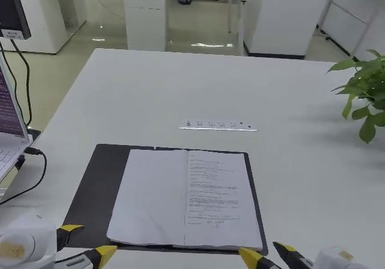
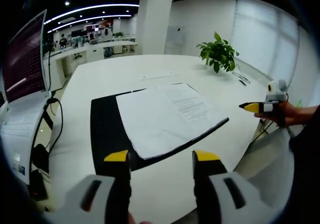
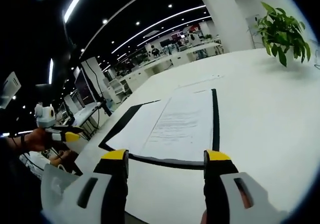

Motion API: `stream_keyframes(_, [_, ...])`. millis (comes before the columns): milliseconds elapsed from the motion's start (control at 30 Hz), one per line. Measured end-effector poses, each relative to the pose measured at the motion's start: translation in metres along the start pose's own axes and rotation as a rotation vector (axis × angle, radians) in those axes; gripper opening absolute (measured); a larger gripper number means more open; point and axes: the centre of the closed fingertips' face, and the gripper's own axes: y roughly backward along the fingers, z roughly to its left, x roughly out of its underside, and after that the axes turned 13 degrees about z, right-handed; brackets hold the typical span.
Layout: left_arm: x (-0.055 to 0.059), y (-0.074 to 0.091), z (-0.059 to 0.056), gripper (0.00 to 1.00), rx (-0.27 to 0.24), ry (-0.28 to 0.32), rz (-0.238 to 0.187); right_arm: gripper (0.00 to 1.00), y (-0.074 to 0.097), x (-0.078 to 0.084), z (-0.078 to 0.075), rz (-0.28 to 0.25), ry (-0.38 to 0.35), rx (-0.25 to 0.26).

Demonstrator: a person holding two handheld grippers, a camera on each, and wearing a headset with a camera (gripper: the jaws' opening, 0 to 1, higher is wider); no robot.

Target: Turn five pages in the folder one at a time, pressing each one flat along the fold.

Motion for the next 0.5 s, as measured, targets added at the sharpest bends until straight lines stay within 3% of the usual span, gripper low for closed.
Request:
stream_keyframes(267, [-0.014, 0.001, -0.008, 0.58, -0.018, -0.053, -0.033, 0.67, 0.007, -0.011, 0.002, -0.012, 0.065, 0.013])
stream_keyframes(333, [-0.008, -0.006, -0.007, 0.61, -0.013, -0.058, 0.008, 0.68, 0.007, -0.012, 0.001, -0.016, 0.063, 0.010])
stream_keyframes(500, [-0.019, -0.005, -0.006, 0.62, -0.036, -0.066, -0.010, 0.68, 0.008, -0.006, -0.003, 0.010, 0.062, 0.004])
